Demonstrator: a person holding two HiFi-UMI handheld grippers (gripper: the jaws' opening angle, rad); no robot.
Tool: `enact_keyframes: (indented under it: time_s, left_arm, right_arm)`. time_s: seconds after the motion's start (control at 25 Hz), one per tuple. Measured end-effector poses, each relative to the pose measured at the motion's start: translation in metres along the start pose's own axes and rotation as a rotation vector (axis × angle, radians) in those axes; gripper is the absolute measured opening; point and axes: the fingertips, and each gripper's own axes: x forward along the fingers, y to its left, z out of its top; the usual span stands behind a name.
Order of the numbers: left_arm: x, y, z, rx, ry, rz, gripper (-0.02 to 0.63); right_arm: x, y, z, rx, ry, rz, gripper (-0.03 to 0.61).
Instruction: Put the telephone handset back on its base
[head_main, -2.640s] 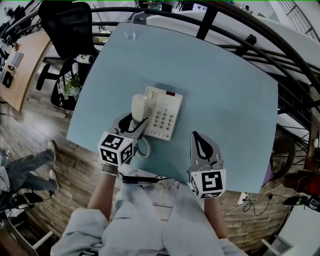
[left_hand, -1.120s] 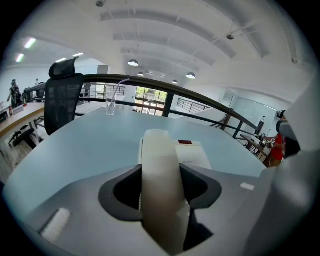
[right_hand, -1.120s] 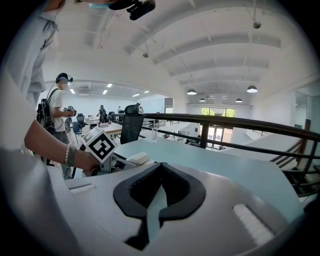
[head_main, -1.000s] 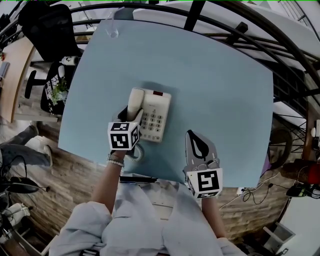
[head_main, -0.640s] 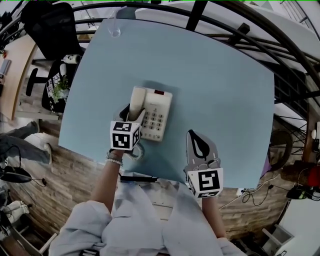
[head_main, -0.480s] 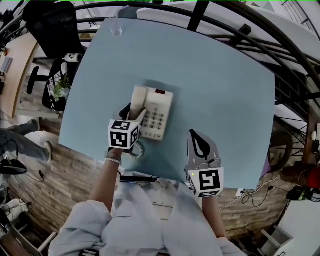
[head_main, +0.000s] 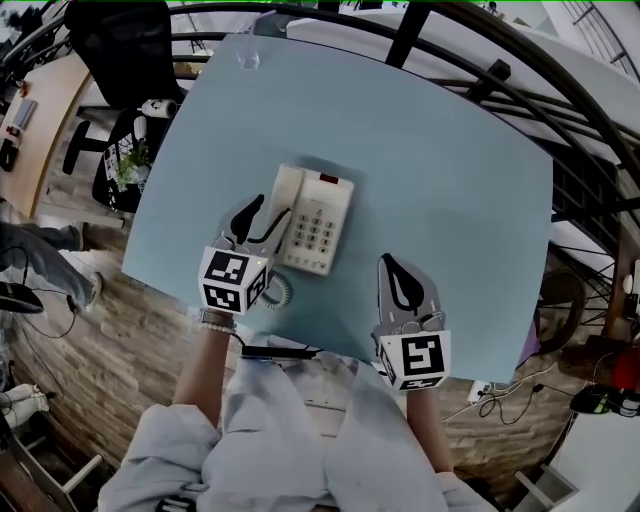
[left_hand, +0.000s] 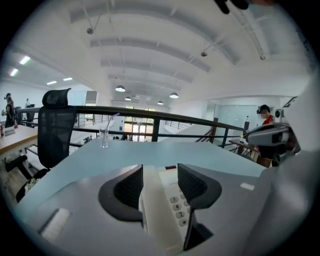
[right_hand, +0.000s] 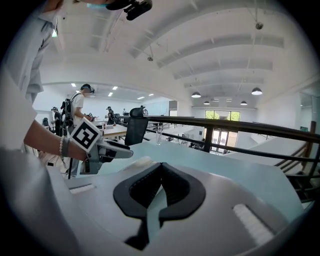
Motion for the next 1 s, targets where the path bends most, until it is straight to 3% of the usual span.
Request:
enact_keyframes:
  time_s: [0.12, 0.28, 0.44, 1.0]
  left_arm:
    - [-0.019, -0.009, 0.027, 0.033, -0.088, -0.012, 0.186]
    - [-0.049, -0.021, 0.060, 0.052, -0.192, -0.016, 0.078]
    - [-0.071, -0.035, 0.079, 0.105, -0.256, -0.029, 0.028]
    - [-0.101, -0.068, 0.090, 0.148, -0.263, -0.081, 0.003]
  right_arm:
    - [-0.003, 0.001, 0.006, -0.006, -0.021, 0.002, -0.002]
    - [-0.008, 0.003, 0.018, -0.024, -0.054, 0.010, -0.002]
    - [-0.010, 0.006, 0.030, -0.041, -0.083, 0.024, -0.002]
    - [-0.018, 0.018, 0.053, -0.081, -0.134, 0.074, -0.002]
